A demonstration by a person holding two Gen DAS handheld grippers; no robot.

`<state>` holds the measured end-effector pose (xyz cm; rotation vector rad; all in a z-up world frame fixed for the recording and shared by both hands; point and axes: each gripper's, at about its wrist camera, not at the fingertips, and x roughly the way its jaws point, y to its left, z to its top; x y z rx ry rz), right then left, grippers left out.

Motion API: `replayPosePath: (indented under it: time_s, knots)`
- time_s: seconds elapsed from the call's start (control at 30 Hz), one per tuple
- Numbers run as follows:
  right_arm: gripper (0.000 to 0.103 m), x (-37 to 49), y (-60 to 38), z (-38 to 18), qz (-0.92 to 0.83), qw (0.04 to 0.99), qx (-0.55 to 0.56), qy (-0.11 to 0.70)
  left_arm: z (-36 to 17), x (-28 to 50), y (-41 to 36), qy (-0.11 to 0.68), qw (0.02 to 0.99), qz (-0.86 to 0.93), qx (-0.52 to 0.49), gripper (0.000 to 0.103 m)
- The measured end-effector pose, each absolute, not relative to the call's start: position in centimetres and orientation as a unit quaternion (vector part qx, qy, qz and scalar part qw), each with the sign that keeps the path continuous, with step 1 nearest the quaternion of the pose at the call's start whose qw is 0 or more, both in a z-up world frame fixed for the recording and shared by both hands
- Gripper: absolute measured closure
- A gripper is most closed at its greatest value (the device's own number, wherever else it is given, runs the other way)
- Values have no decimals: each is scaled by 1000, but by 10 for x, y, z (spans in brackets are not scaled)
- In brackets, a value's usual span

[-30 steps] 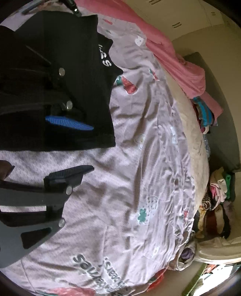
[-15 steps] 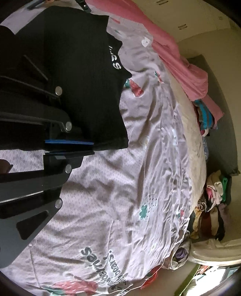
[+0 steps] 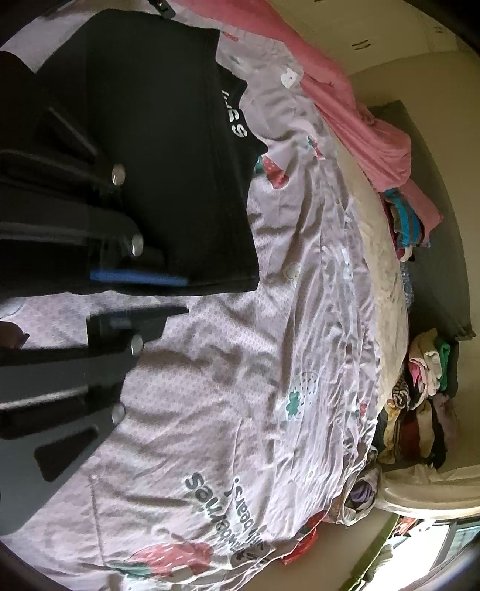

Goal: Fold small clothes

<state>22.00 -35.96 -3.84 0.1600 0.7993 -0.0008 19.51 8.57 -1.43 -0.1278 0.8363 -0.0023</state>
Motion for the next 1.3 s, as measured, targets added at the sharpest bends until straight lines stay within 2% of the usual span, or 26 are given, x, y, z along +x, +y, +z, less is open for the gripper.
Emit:
replayPosePath:
  time_s: [0.03, 0.13, 0.23, 0.4, 0.6, 0.7, 0.73, 0.83, 0.97, 1.07, 1.3]
  knots:
    - [68, 215, -361, -36, 1, 919, 80, 385, -13, 194, 84, 405, 912, -3, -60, 75]
    - [63, 206, -360, -32, 6, 922, 80, 380, -12, 190, 79, 405, 913, -5, -56, 73]
    - [49, 194, -358, -26, 14, 924, 81, 374, -12, 186, 78, 405, 912, -8, -57, 70]
    - [38, 177, -350, -19, 27, 927, 73, 366, -9, 178, 76, 406, 912, -11, -57, 65]
    - [21, 158, -335, -10, 43, 932, 60, 354, -4, 166, 73, 400, 915, -16, -55, 49]
    - [14, 149, -327, -5, 54, 935, 53, 347, -3, 160, 72, 401, 914, -18, -54, 38]
    - [11, 148, -325, -5, 56, 935, 51, 346, -2, 158, 73, 399, 915, -18, -55, 32]
    - [9, 141, -318, -2, 64, 936, 44, 343, 1, 153, 73, 395, 917, -17, -53, 21]
    - [8, 135, -308, 0, 73, 937, 39, 340, 3, 145, 76, 391, 919, -15, -53, 13]
    - [7, 130, -300, 1, 83, 936, 35, 340, 4, 140, 81, 388, 920, -11, -57, 10]
    - [6, 120, -271, 6, 112, 935, 16, 337, 6, 132, 93, 381, 922, 2, -68, 10]
